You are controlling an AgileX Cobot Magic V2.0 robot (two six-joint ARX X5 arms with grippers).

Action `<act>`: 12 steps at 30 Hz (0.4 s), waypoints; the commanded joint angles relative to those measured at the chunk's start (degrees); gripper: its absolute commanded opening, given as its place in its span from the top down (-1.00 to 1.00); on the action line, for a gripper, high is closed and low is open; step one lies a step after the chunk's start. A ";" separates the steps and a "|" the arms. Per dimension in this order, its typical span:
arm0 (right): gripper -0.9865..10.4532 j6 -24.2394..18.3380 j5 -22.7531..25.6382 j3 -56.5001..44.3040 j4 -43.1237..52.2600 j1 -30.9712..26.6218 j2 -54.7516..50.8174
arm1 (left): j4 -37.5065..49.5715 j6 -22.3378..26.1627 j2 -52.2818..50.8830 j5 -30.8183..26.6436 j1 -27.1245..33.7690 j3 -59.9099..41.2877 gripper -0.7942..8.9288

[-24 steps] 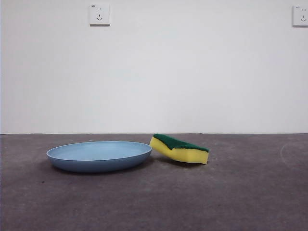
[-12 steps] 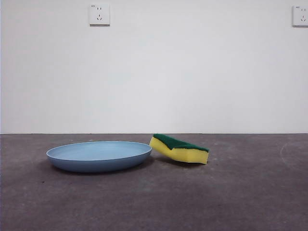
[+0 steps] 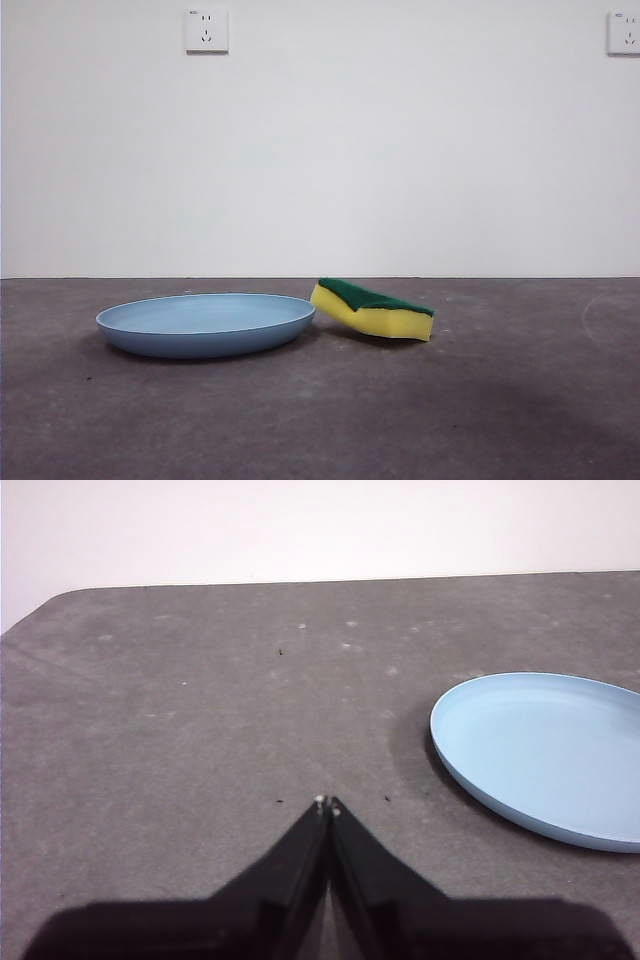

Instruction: Pick up the plate,pick up the cloth,clean the plate with the cloth

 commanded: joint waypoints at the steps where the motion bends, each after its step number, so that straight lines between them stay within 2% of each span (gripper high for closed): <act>1: 0.82 4.50 -0.07 -3.85 1.84 -3.72 -2.54 | 0.20 -0.39 -0.15 -0.11 0.22 -0.79 0.84; 6: 0.82 5.92 -0.09 -8.70 2.10 -7.50 -7.28 | 0.20 -0.39 -0.15 -0.11 0.22 -0.81 0.84; 12: 0.82 8.35 -0.02 -11.82 -0.28 -7.96 -11.87 | 0.20 -0.42 -0.15 -0.11 0.22 -0.79 0.84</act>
